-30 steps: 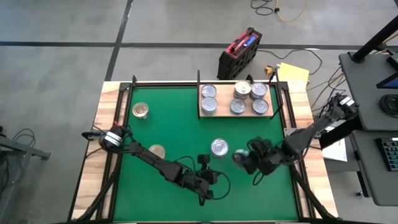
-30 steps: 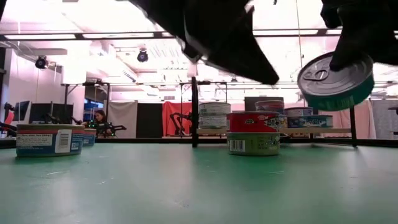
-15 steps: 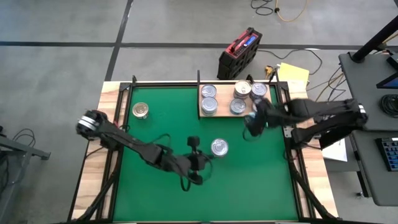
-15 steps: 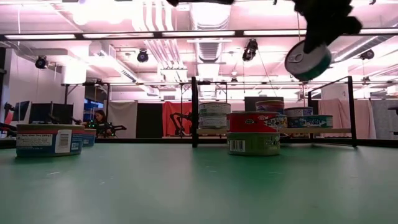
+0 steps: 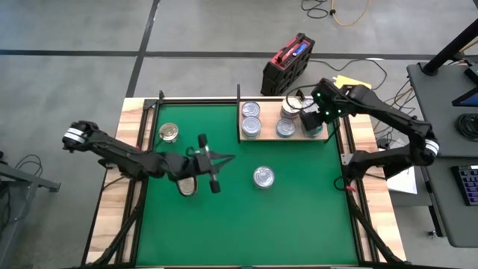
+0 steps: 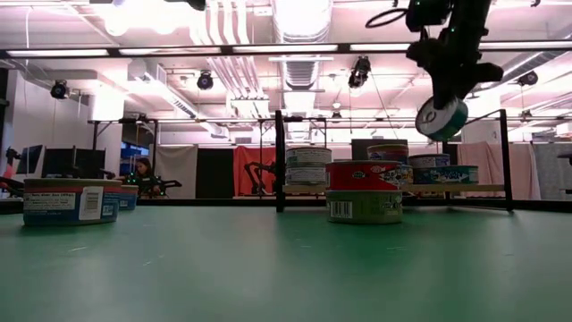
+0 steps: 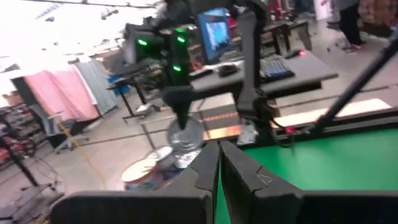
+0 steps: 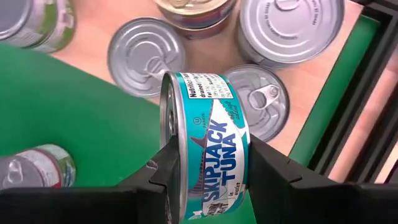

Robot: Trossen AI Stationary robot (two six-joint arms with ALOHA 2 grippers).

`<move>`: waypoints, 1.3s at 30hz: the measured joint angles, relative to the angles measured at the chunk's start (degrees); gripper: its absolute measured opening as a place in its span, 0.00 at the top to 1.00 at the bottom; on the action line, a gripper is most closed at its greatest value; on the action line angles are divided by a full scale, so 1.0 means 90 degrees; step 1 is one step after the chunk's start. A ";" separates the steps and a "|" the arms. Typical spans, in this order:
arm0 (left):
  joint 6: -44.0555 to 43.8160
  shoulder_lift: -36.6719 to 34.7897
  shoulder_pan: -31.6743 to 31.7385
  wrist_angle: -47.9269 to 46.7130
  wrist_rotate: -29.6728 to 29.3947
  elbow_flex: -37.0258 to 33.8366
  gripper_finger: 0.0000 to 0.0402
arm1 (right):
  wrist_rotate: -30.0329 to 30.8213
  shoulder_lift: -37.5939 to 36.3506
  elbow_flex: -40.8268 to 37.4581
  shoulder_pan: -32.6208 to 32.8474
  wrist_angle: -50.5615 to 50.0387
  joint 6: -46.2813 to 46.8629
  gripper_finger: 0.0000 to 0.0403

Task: Stack canned seafood by type on shelf
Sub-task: Stack the green/blue tuna can on top of the green/blue tuna can on the shelf

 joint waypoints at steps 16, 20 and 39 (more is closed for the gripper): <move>0.0743 -0.1196 0.0306 -0.0008 -0.0029 -0.0443 1.00 | 0.0320 0.0009 -0.0771 -0.0054 0.0720 0.0429 0.69; 0.0891 -0.1255 0.0315 -0.0001 -0.0326 -0.0468 1.00 | 0.0691 0.0009 -0.0816 -0.0054 0.0737 0.0513 0.69; 0.1213 -0.1283 0.0332 -0.0021 -0.0614 -0.0393 1.00 | 0.0920 -0.0001 -0.1269 -0.0054 0.1147 0.0566 0.69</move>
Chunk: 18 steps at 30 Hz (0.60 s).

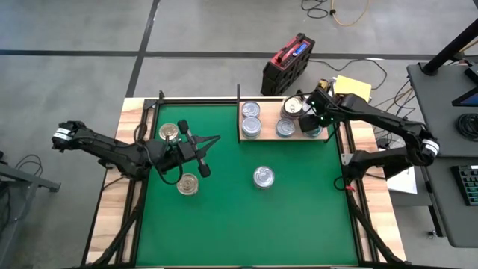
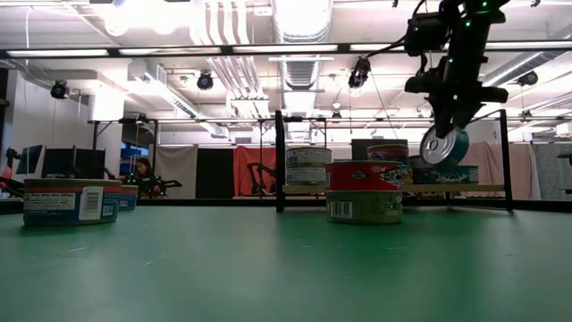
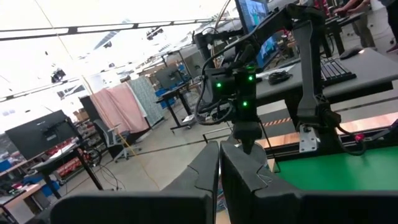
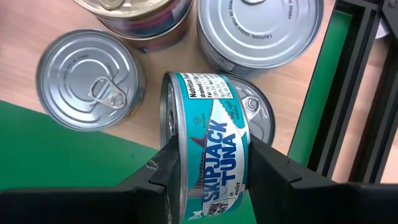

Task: Stack canned seafood by type on shelf
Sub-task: Stack the green/blue tuna can on top of the green/blue tuna can on the shelf

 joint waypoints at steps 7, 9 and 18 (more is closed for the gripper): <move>-0.0017 0.0000 0.0000 0.0000 -0.0002 0.0005 1.00 | -0.0001 0.0000 -0.0012 0.0000 0.0111 -0.0007 0.69; -0.0019 0.0000 0.0000 -0.0002 -0.0005 0.0005 1.00 | -0.0001 0.0000 -0.0012 0.0000 0.0114 -0.0007 0.69; -0.0024 0.0000 0.0000 -0.0002 -0.0005 0.0007 1.00 | 0.0001 0.0000 -0.0012 0.0000 0.0109 0.0051 0.69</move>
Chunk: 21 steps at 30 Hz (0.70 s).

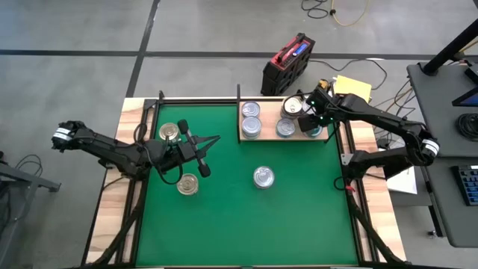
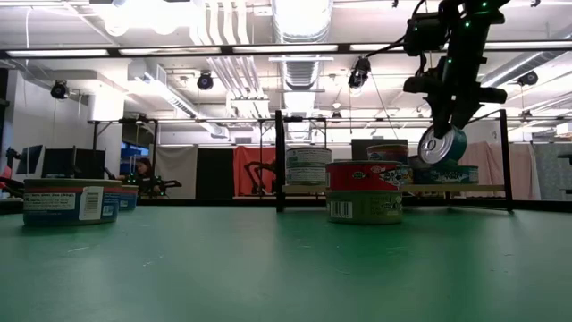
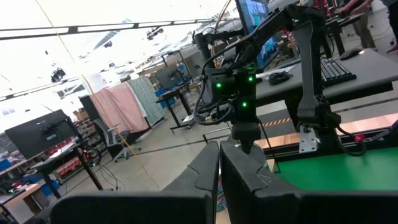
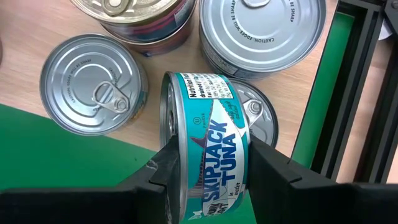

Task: Stack canned seafood by type on shelf
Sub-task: Stack the green/blue tuna can on top of the green/blue tuna can on the shelf

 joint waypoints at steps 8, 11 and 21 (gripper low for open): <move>-0.0002 0.0000 0.0000 0.0000 0.0000 0.0000 1.00 | 0.0093 0.0000 0.0000 0.0000 -0.0030 0.0175 0.67; -0.0002 0.0000 0.0000 0.0000 -0.0001 0.0000 1.00 | 0.0168 0.0000 0.0000 0.0000 -0.0060 0.0185 0.65; -0.0005 0.0000 0.0000 0.0000 -0.0002 0.0000 1.00 | 0.0168 0.0000 0.0000 0.0000 -0.0051 0.0187 0.63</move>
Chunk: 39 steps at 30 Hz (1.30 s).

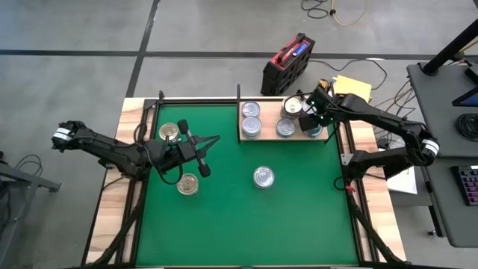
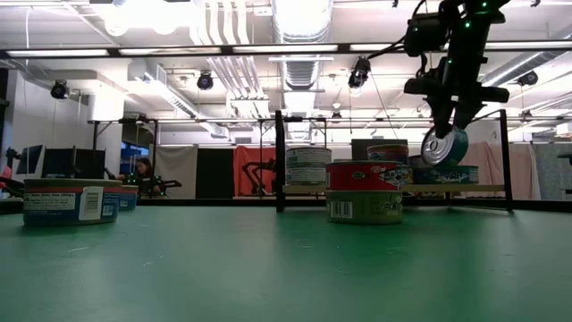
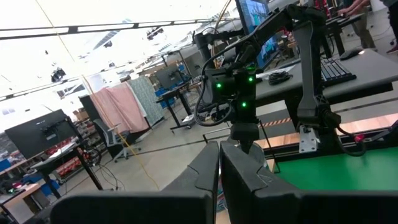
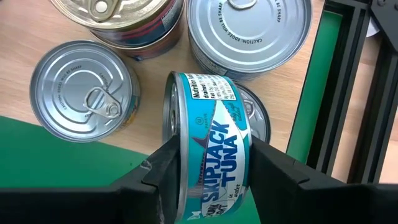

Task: Stack canned seafood by type on shelf
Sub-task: Stack the green/blue tuna can on top of the green/blue tuna can on the shelf

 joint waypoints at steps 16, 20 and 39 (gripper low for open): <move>0.0000 0.0000 0.0000 -0.0029 0.0000 0.0000 1.00 | 0.0000 0.0000 0.0000 0.0000 -0.0003 0.0058 0.59; 0.0000 0.0000 0.0000 -0.0029 0.0001 0.0000 1.00 | -0.0002 0.0000 0.0000 0.0000 -0.0005 0.0051 0.59; -0.0046 0.0001 -0.0001 -0.0030 0.0004 0.0000 1.00 | -0.0032 -0.0081 0.0112 0.0002 -0.0098 0.0031 0.67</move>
